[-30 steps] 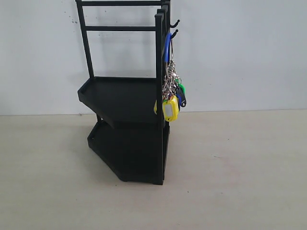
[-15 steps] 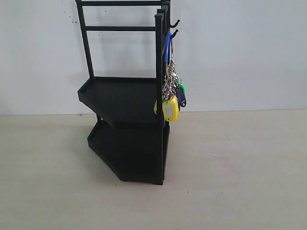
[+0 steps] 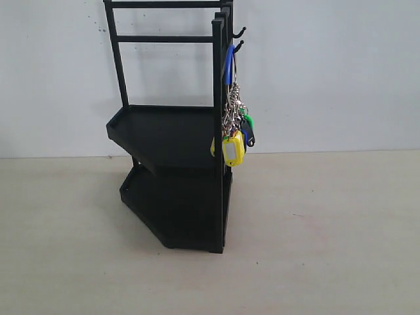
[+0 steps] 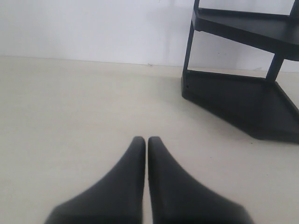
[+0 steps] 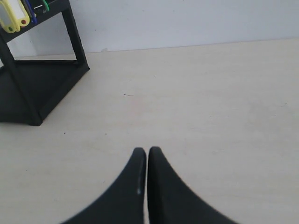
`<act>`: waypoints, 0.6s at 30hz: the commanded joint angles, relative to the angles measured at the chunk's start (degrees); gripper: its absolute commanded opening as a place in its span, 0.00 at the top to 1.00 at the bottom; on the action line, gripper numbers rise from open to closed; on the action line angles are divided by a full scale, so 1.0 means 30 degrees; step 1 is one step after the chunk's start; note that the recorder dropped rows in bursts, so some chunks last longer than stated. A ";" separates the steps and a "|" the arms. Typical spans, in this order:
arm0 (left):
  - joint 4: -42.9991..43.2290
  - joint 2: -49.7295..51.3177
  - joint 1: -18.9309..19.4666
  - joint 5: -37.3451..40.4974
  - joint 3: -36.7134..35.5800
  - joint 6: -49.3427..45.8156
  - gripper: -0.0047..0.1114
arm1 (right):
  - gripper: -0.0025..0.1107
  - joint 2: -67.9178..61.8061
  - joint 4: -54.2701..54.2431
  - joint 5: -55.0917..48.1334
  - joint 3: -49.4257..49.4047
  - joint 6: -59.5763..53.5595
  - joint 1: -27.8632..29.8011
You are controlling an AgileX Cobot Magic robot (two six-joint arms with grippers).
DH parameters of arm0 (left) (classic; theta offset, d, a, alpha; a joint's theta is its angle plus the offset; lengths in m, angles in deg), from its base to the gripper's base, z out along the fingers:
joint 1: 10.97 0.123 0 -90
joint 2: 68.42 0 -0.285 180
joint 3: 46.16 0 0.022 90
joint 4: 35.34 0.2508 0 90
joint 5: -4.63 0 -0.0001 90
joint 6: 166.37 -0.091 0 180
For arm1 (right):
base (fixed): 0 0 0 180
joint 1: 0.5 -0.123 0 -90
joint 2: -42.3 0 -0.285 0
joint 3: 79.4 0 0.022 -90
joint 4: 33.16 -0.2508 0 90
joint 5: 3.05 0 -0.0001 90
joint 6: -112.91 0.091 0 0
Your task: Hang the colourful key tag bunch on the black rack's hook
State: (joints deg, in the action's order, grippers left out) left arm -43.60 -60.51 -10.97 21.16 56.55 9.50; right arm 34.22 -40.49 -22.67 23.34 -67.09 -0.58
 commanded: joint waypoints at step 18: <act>0.0060 -0.0040 -0.0021 -0.0077 0.0026 -0.0065 0.92 | 0.97 0.0099 0.0085 -0.0118 0.0017 0.0000 0.0074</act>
State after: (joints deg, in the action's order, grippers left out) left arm -43.60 -60.51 -10.97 21.16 56.55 9.50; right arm 34.22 -40.59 -23.17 23.34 -67.09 -0.58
